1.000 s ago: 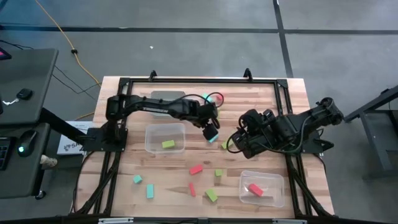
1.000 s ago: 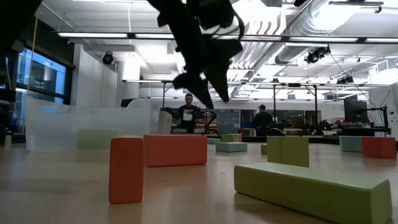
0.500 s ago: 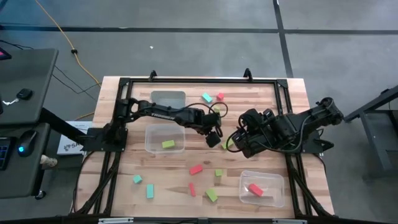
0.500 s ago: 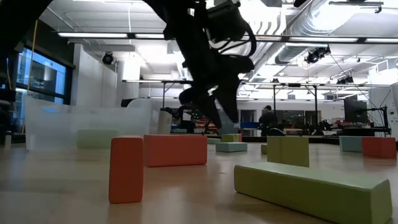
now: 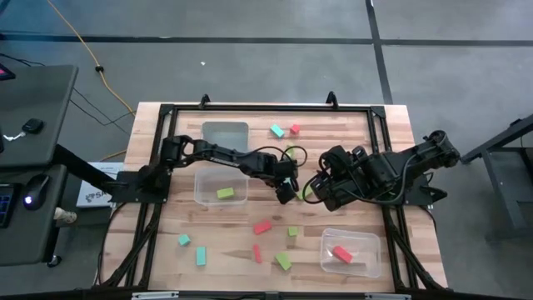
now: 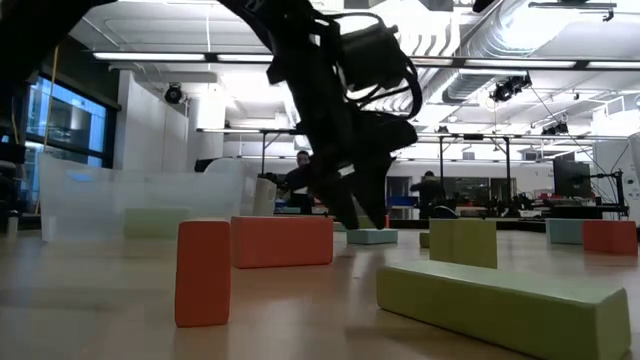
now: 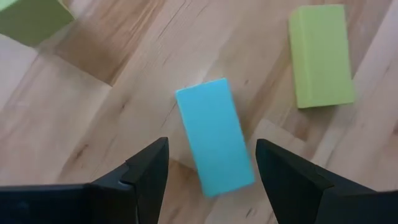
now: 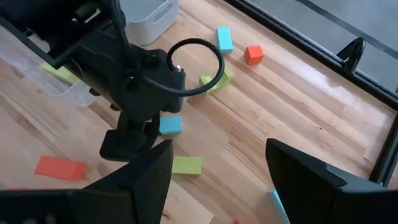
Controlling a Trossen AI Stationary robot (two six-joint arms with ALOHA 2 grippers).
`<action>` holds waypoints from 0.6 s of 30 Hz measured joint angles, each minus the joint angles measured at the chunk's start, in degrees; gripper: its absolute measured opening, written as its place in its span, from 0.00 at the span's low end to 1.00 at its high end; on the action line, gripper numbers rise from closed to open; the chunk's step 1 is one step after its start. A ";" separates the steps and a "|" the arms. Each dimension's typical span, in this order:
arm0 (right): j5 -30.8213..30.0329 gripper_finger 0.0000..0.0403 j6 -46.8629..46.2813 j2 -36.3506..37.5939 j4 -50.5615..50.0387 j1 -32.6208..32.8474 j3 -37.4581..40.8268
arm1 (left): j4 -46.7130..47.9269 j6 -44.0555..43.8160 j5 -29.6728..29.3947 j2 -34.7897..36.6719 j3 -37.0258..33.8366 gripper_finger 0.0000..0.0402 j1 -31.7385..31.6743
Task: Sort & place blocks by color
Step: Put the blue block into the gray bin
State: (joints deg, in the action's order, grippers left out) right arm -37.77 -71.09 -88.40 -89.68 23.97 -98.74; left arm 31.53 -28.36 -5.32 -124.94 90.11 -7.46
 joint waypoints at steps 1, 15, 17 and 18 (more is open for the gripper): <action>0.06 0.62 0.00 0.00 -0.01 0.00 0.01 | 0.11 0.00 -0.02 -0.22 0.00 0.54 0.00; 0.08 0.62 0.00 0.00 0.36 0.00 0.02 | 0.16 3.44 -2.77 -2.00 0.15 0.45 0.52; 0.11 0.62 0.00 0.00 0.36 0.00 0.02 | 0.65 5.28 -2.72 -1.76 0.11 0.39 0.46; 0.10 0.62 0.00 0.00 0.36 0.00 0.02 | 0.90 6.35 -2.60 -1.73 0.10 0.35 0.46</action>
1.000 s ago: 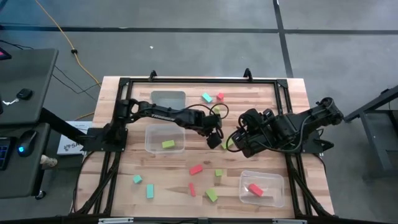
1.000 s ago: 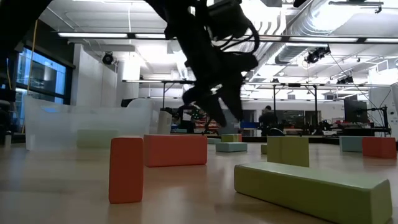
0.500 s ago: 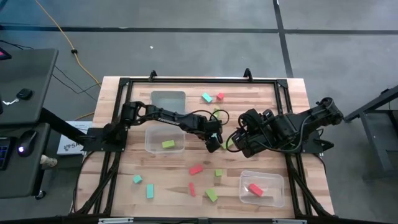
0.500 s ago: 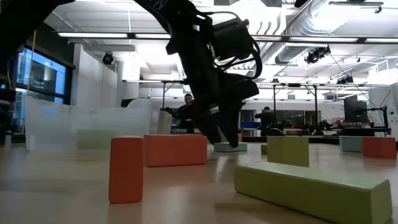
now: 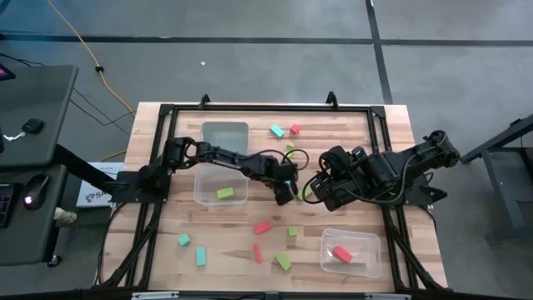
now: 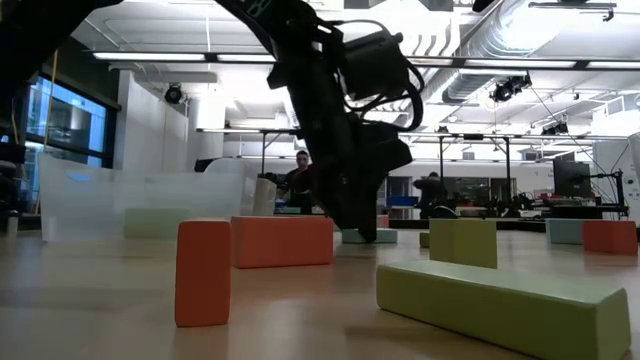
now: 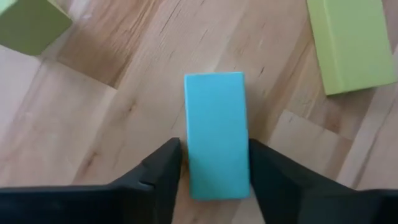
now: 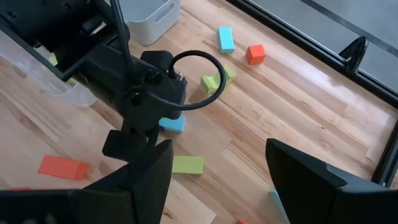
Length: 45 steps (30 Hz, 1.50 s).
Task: Sort & place blocks by color
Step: Put the blue block into the gray bin
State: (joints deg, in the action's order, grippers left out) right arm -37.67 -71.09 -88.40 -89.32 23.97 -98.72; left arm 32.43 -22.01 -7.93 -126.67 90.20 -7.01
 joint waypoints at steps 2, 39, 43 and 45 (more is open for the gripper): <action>0.00 0.62 0.00 0.00 0.00 0.00 0.00 | 0.58 1.66 0.36 0.32 -0.01 0.27 -0.04; 0.65 0.62 -0.95 -0.02 6.15 0.00 0.00 | 20.26 22.85 5.78 33.07 -0.14 0.07 -13.56; 0.32 0.62 -0.98 0.00 6.99 -0.04 0.00 | 24.37 24.68 2.92 36.55 -0.12 0.07 -16.94; 0.32 0.62 -0.99 -0.02 7.27 -0.07 0.00 | 26.24 25.21 0.76 37.54 -0.11 0.07 -18.70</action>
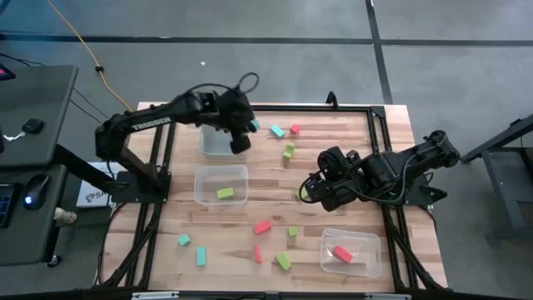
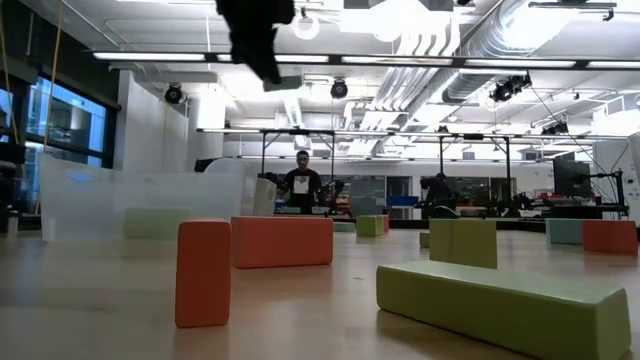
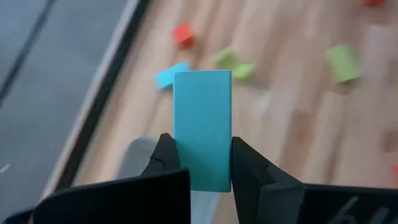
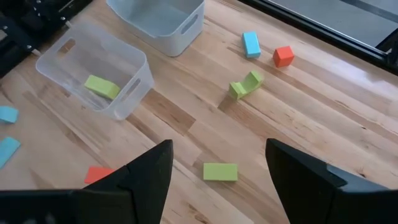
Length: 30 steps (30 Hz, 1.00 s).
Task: Sort & place blocks by color
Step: Put the blue block into the gray bin
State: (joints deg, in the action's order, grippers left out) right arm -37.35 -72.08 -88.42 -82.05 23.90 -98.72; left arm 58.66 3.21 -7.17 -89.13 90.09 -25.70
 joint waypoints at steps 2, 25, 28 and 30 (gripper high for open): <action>-0.01 0.62 -0.12 0.00 0.06 -0.04 0.00 | 2.47 0.73 -2.14 0.92 -0.05 0.07 -1.76; 0.06 0.62 -2.51 0.00 0.56 -5.64 0.00 | -9.79 4.51 5.89 3.99 -25.68 0.07 -16.89; 0.12 0.62 -2.51 0.00 0.66 -6.93 0.00 | -10.32 4.52 5.91 3.99 -27.47 0.07 -17.18; 0.40 0.62 -2.50 0.00 1.29 -7.84 0.00 | -10.73 4.54 6.13 3.99 -28.63 0.07 -17.15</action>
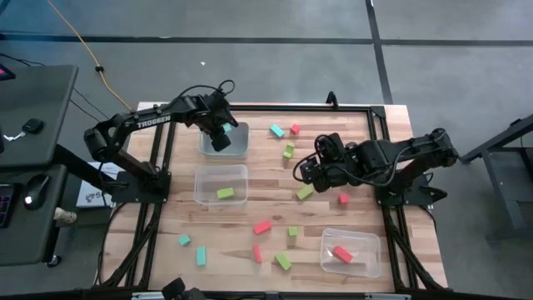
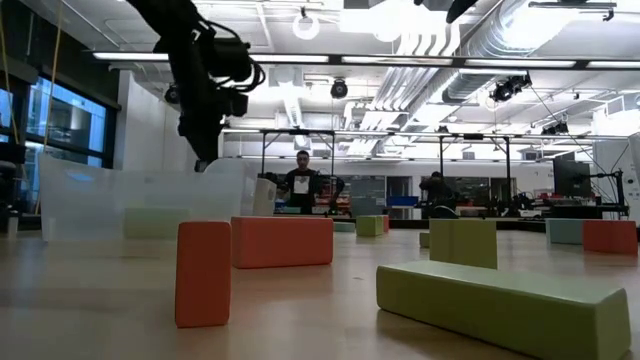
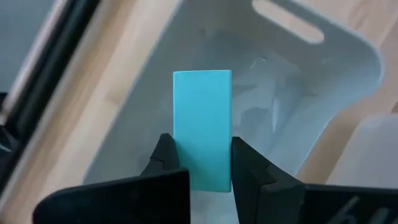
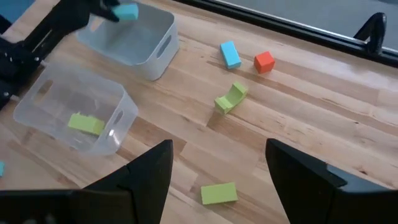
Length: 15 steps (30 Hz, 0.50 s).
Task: Sort & place blocks by color
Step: Put the blue block into the gray bin
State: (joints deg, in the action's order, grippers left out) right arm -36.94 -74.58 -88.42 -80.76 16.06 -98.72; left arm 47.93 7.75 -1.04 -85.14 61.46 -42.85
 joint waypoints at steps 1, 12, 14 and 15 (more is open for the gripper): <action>0.06 0.62 -0.01 0.00 0.30 -0.47 0.00 | -0.33 0.00 0.00 0.00 -0.59 0.07 0.02; 4.17 0.62 0.04 0.00 4.03 -5.49 0.00 | -7.91 0.42 2.32 -4.40 -5.30 0.07 0.04; 5.04 0.62 0.41 0.00 4.01 -6.23 0.00 | -8.25 0.44 2.38 -6.37 -5.30 0.07 0.04; 5.67 0.62 1.01 0.00 4.01 -6.61 0.00 | -8.57 0.44 2.43 -7.43 -5.32 0.07 0.04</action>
State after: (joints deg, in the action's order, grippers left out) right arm -31.27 -73.57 -88.42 -76.75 9.45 -98.72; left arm 39.36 8.19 1.39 -92.57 56.14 -42.81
